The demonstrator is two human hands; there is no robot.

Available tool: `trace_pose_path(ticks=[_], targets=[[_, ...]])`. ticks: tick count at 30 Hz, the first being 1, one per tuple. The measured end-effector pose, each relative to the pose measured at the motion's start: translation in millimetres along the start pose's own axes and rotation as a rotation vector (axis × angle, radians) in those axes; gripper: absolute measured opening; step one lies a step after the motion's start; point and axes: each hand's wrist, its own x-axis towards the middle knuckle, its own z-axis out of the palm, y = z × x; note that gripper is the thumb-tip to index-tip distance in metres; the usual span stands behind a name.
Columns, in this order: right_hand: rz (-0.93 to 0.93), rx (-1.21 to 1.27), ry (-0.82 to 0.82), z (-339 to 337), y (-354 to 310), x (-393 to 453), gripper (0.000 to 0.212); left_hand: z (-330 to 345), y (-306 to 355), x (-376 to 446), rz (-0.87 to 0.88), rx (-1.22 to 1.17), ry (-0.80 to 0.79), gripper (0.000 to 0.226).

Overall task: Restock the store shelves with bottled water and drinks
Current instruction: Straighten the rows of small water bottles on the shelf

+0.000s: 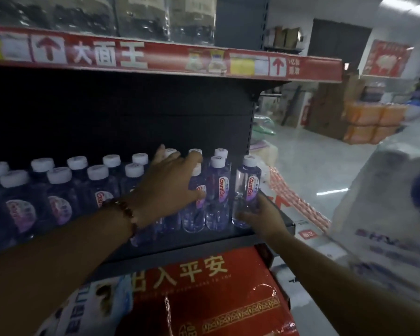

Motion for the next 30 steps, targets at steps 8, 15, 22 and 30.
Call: trace_pose_path(ticks=[8, 15, 22, 30], targets=[[0.002, -0.223, -0.034, -17.7, -11.0, -18.9, 0.038, -1.5, 1.7, -4.6, -0.024, -0.028, 0.061, 0.064], [-0.552, -0.510, 0.284, -34.5, -100.5, -66.2, 0.072, -4.0, 1.2, -4.4, -0.064, -0.025, 0.059, 0.069], [-0.655, -1.067, -0.238, -32.2, -156.5, -11.2, 0.072, 10.0, 2.6, 4.9, -0.050, 0.091, 0.064, 0.070], [-0.656, -0.914, -0.194, -19.3, -155.4, 8.2, 0.066, 20.8, 2.2, 6.1, -0.069, 0.170, 0.100, 0.068]])
